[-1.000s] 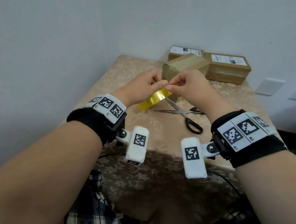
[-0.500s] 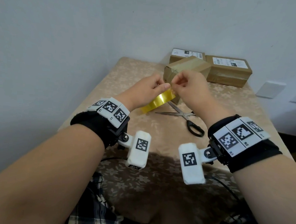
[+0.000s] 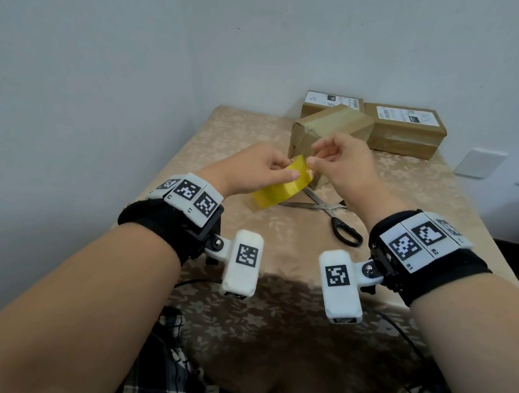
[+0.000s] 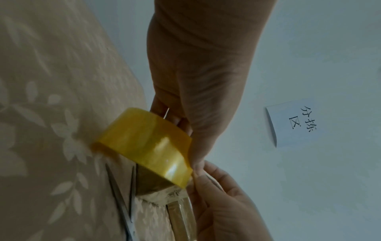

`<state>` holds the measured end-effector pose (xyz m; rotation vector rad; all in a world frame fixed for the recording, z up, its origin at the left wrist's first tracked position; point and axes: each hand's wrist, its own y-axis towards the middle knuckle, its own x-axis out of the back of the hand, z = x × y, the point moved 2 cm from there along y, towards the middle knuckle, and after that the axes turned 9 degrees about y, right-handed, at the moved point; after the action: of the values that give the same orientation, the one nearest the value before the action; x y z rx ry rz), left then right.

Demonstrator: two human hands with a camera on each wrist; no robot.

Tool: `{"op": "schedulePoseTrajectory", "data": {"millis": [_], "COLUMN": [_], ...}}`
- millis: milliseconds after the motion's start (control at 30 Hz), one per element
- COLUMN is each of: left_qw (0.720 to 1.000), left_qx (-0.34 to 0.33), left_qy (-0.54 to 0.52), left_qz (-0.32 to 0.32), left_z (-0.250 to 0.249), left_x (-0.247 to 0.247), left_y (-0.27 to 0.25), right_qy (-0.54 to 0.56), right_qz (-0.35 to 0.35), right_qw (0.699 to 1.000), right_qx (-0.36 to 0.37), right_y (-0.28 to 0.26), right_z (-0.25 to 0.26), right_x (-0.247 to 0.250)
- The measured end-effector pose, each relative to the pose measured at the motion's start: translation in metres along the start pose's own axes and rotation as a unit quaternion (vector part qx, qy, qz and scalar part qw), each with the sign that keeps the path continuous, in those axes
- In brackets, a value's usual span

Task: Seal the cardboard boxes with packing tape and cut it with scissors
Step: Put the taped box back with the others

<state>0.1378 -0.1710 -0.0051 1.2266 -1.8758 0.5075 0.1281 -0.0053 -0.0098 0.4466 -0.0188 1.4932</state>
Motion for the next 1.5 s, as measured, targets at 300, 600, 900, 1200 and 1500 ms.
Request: {"op": "schedulePoseTrajectory", "data": {"millis": [300, 600, 900, 1200, 1500], "left_qw": [0.966, 0.902, 0.904, 0.951, 0.973], "left_qx": [0.06, 0.114, 0.073, 0.123, 0.189], "left_qy": [0.22, 0.413, 0.418, 0.26, -0.031], "left_qz": [-0.123, -0.053, -0.058, -0.114, -0.131], "left_z": [0.021, 0.046, 0.037, 0.0, 0.003], "left_x": [0.019, 0.011, 0.0, -0.007, -0.046], "left_y": [-0.003, -0.012, 0.0, 0.031, 0.084], "right_qy": [-0.029, -0.03, -0.047, -0.074, 0.003], "right_qz": [0.011, 0.001, -0.056, -0.084, -0.072], "right_qw": [0.999, 1.0, 0.997, 0.993, 0.987], "right_qx": [-0.012, 0.001, 0.005, -0.046, -0.144], "right_y": [0.005, 0.007, 0.016, 0.025, 0.023], "right_z": [0.004, 0.01, 0.006, -0.01, -0.022], "right_x": [-0.013, -0.021, -0.001, 0.038, 0.064]}}
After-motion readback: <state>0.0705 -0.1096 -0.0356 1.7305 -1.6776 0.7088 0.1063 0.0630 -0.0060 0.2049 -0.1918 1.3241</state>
